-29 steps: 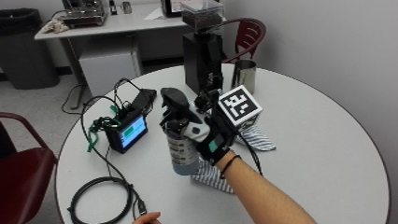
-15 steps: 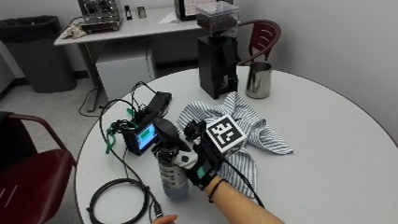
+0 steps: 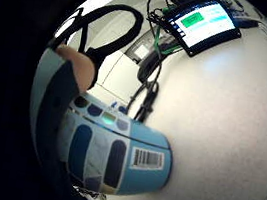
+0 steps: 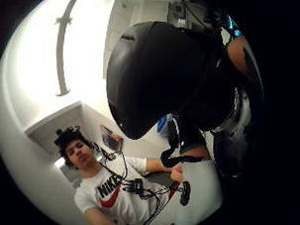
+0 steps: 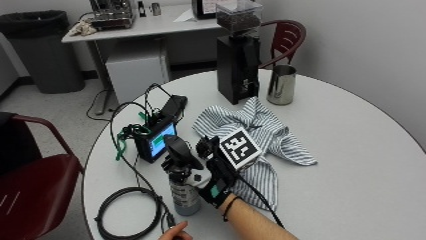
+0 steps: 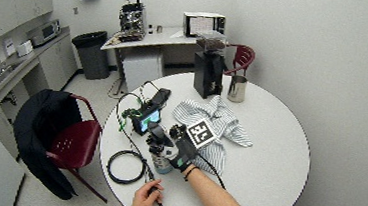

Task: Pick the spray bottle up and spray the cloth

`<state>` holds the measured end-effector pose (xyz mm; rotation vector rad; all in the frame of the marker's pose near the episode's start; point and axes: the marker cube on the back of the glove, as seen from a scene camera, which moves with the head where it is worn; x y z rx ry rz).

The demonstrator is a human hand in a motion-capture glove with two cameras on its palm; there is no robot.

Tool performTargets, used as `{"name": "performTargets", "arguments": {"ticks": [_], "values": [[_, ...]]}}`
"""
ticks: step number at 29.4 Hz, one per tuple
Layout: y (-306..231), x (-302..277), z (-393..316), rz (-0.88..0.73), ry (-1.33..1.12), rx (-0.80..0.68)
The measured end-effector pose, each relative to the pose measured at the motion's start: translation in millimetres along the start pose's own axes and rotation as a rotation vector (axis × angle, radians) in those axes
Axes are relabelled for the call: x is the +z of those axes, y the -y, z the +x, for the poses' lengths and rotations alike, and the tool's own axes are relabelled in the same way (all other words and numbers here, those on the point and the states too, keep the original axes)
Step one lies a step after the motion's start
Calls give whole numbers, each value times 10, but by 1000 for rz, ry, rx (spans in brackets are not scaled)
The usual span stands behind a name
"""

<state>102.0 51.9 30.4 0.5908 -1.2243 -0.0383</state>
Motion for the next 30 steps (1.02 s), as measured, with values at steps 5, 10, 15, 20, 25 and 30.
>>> {"name": "performTargets", "arguments": {"ticks": [5, 10, 15, 20, 25, 30], "values": [[-41, 17, 17, -7, 5, 6], [-154, -128, 47, 40, -10, 44], [-282, -399, 5, 87, -18, 43], [-564, -873, -300, 143, -112, 64], [-1130, -1402, -682, 217, -327, 133], [-1508, -1653, -777, 265, -403, 171]]}}
